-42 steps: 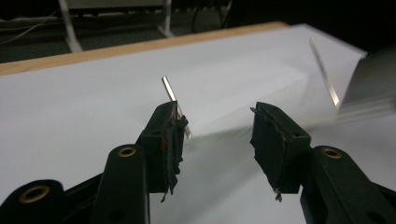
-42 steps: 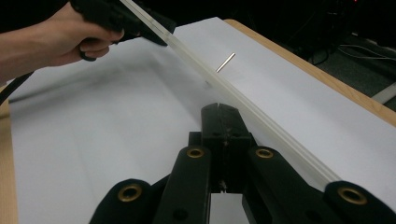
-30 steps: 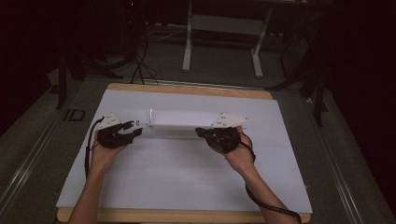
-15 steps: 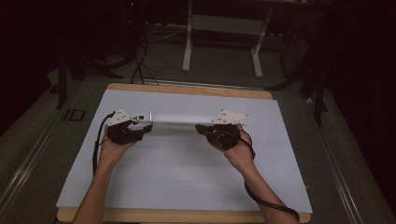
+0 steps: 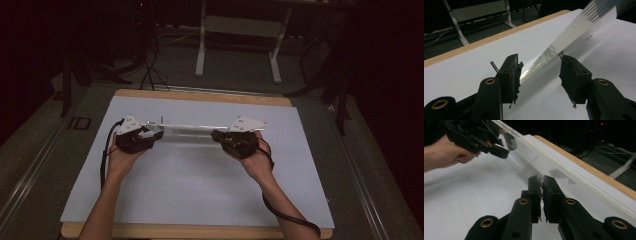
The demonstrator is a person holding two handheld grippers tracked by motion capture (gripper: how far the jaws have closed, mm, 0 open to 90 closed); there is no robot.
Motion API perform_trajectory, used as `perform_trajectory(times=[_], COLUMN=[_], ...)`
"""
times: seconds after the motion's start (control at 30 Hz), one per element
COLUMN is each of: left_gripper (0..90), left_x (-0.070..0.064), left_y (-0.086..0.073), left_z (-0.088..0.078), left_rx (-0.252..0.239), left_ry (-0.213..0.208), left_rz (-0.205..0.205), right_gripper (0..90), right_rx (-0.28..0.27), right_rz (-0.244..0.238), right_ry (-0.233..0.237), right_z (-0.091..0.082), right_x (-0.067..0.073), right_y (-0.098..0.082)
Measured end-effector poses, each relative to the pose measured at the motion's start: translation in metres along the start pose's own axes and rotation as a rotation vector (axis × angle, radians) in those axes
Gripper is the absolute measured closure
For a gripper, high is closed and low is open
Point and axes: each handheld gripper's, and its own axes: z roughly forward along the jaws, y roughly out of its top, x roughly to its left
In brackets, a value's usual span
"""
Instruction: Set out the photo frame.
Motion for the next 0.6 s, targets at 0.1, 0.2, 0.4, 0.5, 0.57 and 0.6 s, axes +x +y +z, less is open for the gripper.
perform_trajectory(times=[0.1, 0.2, 0.4, 0.5, 0.57, 0.6], left_gripper=[50.6, 50.8, 51.2, 51.4, 51.4, 51.4], left_x=[0.001, 0.001, 0.003, 0.004, 0.005, 0.005], left_y=[0.001, 0.002, 0.003, 0.005, 0.006, 0.006], left_z=[0.000, 0.000, 0.001, 0.002, 0.003, 0.003], left_rx=[0.006, 0.007, 0.009, 0.012, 0.009, 0.007], left_ry=[-0.003, -0.003, -0.002, 0.000, 0.004, 0.006], left_rz=[0.004, 0.003, -0.004, -0.012, -0.016, -0.023], right_gripper=[82.6, 80.8, 75.2, 73.9, 73.6, 72.8], right_rx=[0.000, 0.004, 0.003, 0.011, 0.016, 0.017], right_rz=[0.004, -0.001, 0.019, 0.035, 0.043, 0.047], right_ry=[-0.001, -0.022, -0.054, -0.068, -0.084, -0.094], right_z=[-0.002, -0.003, -0.009, -0.013, -0.016, -0.018], right_x=[-0.003, -0.005, -0.014, -0.020, -0.025, -0.027], right_y=[-0.002, -0.006, -0.018, -0.025, -0.030, -0.032])
